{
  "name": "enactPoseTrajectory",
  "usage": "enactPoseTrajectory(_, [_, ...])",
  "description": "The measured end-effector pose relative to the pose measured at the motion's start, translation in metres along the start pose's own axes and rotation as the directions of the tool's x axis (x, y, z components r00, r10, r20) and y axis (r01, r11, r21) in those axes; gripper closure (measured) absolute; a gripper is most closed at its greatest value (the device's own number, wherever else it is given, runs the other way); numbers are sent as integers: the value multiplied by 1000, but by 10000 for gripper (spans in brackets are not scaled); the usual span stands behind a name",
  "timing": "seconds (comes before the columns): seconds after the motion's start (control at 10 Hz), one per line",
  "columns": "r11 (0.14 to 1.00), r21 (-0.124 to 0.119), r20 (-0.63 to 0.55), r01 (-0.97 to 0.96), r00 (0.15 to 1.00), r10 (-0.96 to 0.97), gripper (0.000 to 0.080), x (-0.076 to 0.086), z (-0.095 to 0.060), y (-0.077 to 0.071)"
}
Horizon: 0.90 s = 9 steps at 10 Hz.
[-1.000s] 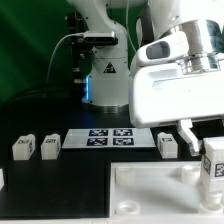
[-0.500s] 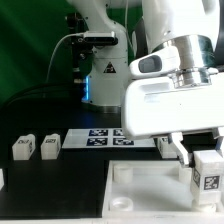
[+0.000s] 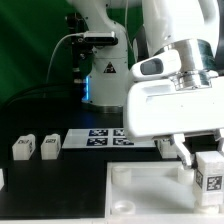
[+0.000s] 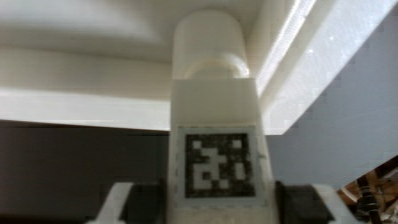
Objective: Assemble one leg
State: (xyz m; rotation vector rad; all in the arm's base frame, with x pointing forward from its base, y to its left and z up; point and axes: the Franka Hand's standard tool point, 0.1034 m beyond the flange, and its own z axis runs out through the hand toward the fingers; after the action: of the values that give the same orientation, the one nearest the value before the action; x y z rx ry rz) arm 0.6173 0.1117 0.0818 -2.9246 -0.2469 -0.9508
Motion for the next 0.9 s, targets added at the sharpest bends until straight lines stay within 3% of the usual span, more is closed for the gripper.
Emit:
enactPoseTrajectory(0.3, [1000, 4, 30, 0, 1000, 0, 189, -5, 3, -1])
enactPoseTrajectory(0.9, [1000, 4, 31, 0, 1000, -1, 150, -6, 3, -1])
